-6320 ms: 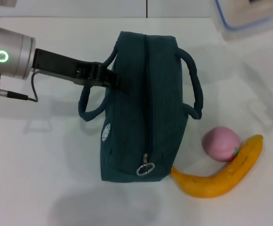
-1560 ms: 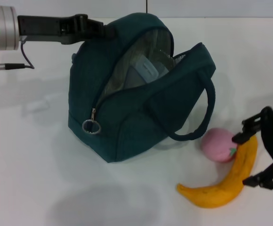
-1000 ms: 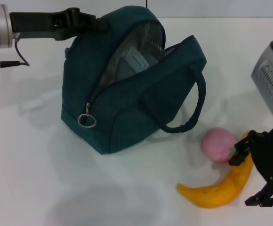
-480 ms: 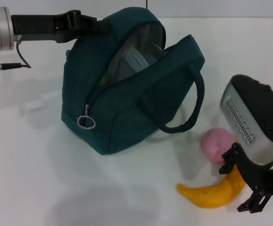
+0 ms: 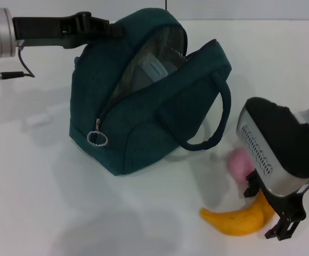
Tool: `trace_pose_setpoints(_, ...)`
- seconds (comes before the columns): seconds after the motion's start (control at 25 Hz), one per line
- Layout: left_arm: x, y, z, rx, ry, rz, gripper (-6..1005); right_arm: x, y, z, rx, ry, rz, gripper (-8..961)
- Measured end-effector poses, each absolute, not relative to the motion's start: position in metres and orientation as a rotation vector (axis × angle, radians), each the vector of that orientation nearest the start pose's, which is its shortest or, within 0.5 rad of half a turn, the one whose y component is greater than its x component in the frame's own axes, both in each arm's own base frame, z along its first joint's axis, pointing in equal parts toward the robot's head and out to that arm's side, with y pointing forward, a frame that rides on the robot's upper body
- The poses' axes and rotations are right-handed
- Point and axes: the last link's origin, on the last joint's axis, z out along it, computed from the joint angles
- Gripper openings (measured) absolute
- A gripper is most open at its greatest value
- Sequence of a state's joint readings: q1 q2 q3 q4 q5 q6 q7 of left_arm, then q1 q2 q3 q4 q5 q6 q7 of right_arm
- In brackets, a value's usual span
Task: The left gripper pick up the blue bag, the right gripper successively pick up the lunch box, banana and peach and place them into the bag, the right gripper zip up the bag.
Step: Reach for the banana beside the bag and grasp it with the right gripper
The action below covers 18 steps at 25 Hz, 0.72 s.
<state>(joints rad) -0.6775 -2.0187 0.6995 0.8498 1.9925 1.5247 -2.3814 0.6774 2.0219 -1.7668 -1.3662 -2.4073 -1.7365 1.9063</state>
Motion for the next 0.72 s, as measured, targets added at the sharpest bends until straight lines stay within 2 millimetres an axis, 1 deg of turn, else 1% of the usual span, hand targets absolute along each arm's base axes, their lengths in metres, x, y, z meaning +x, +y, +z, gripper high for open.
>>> trace_pose_setpoints(0.36,-0.2069,0.3910,0.0578,-2.410,-1.555,-0.819,83,0.1476,0.2984,-0.0487,-3.160,-0.422,-0.942,832)
trace_pose_setpoints(0.56,-0.2086,0.3900,0.0580,-2.406,-1.560,-0.818,83,0.1479,0.2979,-0.0499,-3.158,-0.425,-0.950,793)
trace_pose_setpoints(0.72,-0.2089,0.3898,0.0584,-2.407,-1.560,-0.817,83,0.1488,0.2973,-0.0519,-3.152,-0.420,-0.967,672)
